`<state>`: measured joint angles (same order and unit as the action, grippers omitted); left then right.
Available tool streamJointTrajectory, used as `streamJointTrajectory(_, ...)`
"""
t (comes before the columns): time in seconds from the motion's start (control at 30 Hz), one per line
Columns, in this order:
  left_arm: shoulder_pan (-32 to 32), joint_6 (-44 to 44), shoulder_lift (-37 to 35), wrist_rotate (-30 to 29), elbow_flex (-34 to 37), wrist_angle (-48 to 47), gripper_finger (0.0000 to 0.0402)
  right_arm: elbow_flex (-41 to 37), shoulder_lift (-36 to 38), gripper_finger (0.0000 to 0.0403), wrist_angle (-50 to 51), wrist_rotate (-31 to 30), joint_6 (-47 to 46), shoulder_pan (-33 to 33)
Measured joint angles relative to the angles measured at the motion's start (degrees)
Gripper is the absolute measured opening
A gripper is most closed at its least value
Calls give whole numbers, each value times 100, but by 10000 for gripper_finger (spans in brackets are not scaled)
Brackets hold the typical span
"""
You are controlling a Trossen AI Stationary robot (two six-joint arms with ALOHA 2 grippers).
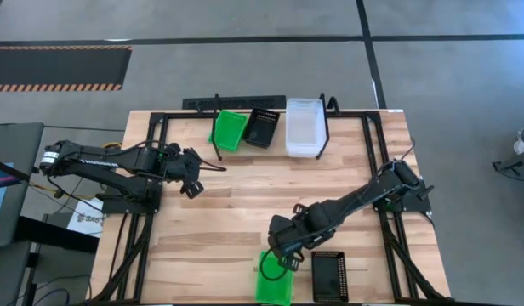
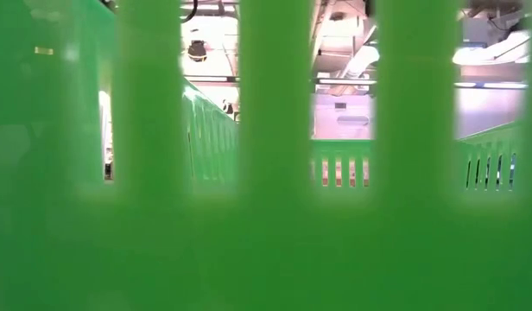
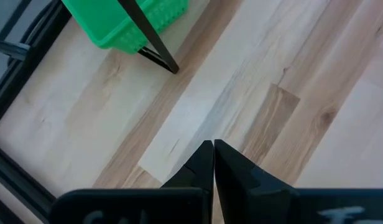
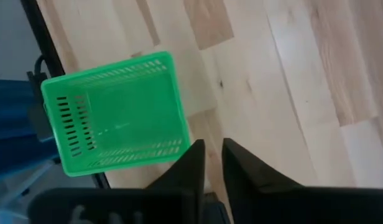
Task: Stack baskets on shelf by color
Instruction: Stack the green bin into the green bin on the shelf
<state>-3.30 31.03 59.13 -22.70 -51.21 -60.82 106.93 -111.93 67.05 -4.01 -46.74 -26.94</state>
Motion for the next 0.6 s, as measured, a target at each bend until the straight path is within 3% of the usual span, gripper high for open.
streamJointTrajectory(0.33, 0, -37, 0, 7, -1, 11, 0, -803, 9, 156, -788, 497, 168, 87)
streamJointTrajectory(0.6, -1, -8, 0, 15, 0, 11, 0, -1286, 1, 179, -1545, 764, 307, 35)
